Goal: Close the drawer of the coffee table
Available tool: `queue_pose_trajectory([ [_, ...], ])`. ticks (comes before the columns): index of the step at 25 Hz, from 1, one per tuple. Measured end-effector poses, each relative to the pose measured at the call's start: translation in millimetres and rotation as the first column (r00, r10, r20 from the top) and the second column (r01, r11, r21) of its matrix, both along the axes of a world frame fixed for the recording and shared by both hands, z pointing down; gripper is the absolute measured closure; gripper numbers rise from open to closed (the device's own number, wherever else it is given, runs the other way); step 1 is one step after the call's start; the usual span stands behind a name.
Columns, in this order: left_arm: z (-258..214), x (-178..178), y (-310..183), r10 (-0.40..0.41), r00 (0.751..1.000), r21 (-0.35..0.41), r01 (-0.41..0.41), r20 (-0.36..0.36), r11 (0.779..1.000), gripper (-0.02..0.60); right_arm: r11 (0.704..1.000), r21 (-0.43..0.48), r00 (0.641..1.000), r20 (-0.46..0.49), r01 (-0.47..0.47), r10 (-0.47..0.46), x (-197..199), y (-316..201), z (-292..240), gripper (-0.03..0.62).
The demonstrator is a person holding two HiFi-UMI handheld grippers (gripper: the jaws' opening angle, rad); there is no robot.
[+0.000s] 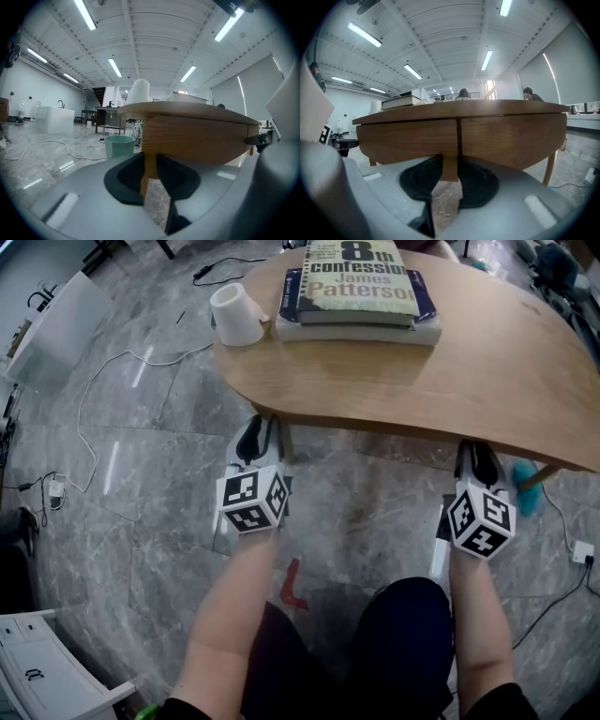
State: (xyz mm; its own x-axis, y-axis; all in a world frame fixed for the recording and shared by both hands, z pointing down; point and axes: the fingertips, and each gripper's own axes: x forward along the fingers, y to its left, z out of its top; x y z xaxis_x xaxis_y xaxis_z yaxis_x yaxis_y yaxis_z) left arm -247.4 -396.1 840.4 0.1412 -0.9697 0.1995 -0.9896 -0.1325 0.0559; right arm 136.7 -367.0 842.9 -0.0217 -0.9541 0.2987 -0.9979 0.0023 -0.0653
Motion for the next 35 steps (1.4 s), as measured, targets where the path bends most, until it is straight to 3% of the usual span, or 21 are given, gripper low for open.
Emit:
queue_pose_trajectory([
  [1,-3.6,-3.4,3.7,-0.011,1.000,0.003,0.011,-0.003,1.000,0.534,1.000,-0.012,1.000,-0.002,0.014,-0.014,-1.3,2.9,-0.7,0.490],
  [2,-7.7,-5.8,7.7,-0.018,1.000,0.003,0.018,-0.006,1.000,0.565,0.999,-0.021,0.999,-0.002,0.032,-0.032,-3.8,6.4,-2.8,0.492],
  [3,-11.5,-6.8,12.0,-0.017,1.000,-0.004,0.017,-0.007,1.000,0.575,0.998,-0.028,0.998,0.002,0.057,-0.057,-7.6,10.6,-6.9,0.566],
  [4,-14.7,-6.6,17.2,-0.013,1.000,-0.019,0.013,-0.005,1.000,0.575,0.996,-0.032,0.996,0.010,0.089,-0.089,-12.6,15.6,-13.3,0.592],
  [10,-54.6,13.2,66.4,0.058,0.998,-0.153,-0.054,0.024,0.987,0.575,0.961,-0.105,0.967,0.023,0.256,-0.255,-37.6,53.6,-79.4,0.592],
  [16,-170.2,36.7,126.5,0.116,0.992,-0.211,-0.101,0.057,0.972,0.575,0.916,-0.164,0.929,0.118,0.366,-0.350,-50.1,76.9,-190.7,0.592],
  [23,-328.8,54.6,208.5,0.128,0.992,-0.257,-0.124,-0.002,0.958,0.577,0.841,-0.212,0.867,0.156,0.497,-0.473,-54.8,120.8,-326.8,0.592],
  [29,-443.3,72.8,241.4,0.193,0.976,-0.211,-0.212,-0.105,0.954,0.577,0.793,-0.163,0.808,0.183,0.586,-0.560,-80.8,148.4,-428.6,0.592],
  [32,-506.1,77.7,272.5,0.248,0.955,-0.170,-0.274,-0.160,0.946,0.577,0.786,-0.120,0.791,0.190,0.607,-0.582,-100.4,181.5,-488.3,0.592],
  [35,-559.3,72.8,314.0,0.333,0.929,-0.126,-0.353,-0.160,0.927,0.577,0.775,-0.070,0.773,0.175,0.628,-0.610,-129.2,222.7,-546.5,0.592],
])
